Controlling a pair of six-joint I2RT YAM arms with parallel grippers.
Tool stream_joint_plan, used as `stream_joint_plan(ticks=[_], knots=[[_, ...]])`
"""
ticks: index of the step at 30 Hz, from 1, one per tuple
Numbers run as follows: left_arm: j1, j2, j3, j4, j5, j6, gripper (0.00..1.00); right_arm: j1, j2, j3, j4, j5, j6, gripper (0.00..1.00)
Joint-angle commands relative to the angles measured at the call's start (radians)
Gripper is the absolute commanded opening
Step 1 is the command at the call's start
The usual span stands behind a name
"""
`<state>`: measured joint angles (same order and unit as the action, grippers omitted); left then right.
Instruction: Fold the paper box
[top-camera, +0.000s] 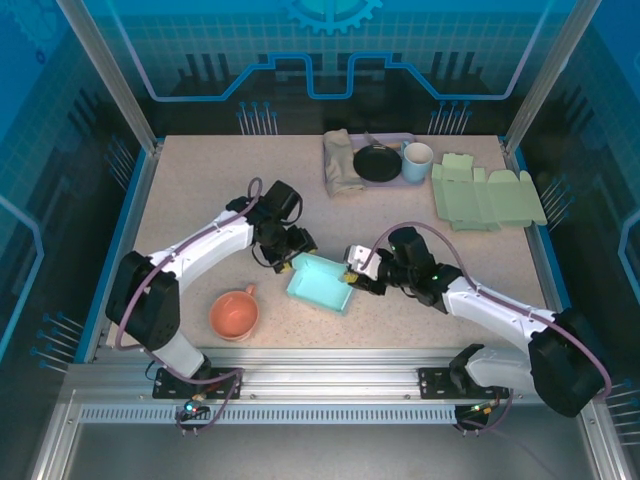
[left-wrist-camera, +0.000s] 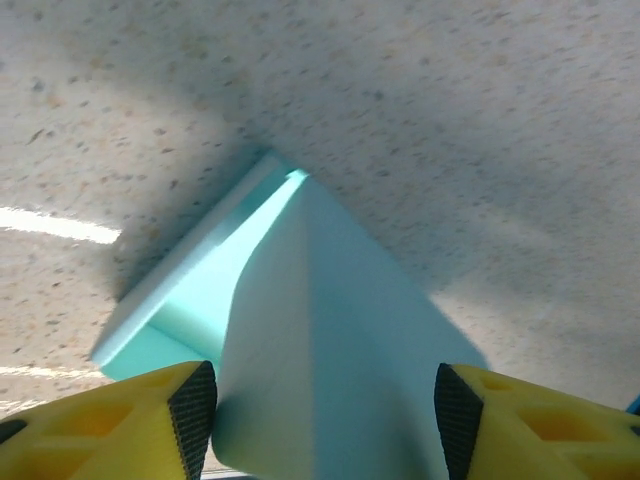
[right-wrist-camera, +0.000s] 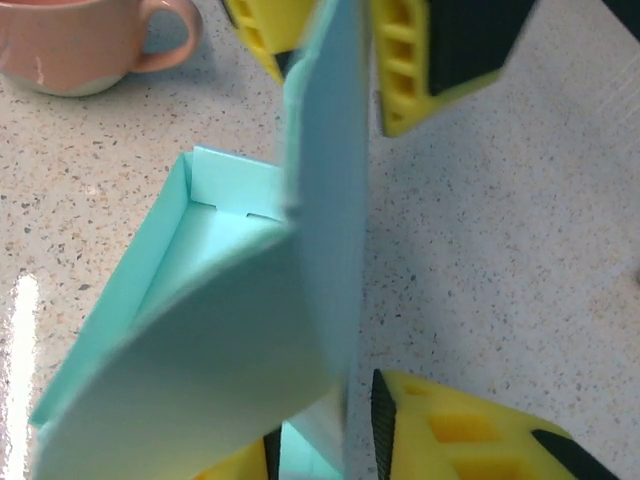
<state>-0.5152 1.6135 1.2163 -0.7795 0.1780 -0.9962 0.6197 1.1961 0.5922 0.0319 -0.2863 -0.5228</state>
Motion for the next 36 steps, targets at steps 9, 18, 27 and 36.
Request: stream_joint_plan(ticks=[9,18,27,36], knots=[[-0.032,-0.101,-0.110,0.014,-0.087,-0.041,0.62,0.060,-0.064,0.000,-0.094,0.131,0.081,0.47],[-0.048,-0.111,-0.161,0.022,-0.120,-0.050,0.62,0.063,-0.177,0.029,-0.213,0.300,0.489,0.64],[-0.052,-0.127,-0.197,0.012,-0.144,-0.056,0.66,0.118,-0.085,0.189,-0.455,0.504,1.071,0.66],[-0.051,-0.106,-0.196,-0.014,-0.170,-0.053,0.76,0.221,0.152,0.331,-0.592,0.583,1.500,0.70]])
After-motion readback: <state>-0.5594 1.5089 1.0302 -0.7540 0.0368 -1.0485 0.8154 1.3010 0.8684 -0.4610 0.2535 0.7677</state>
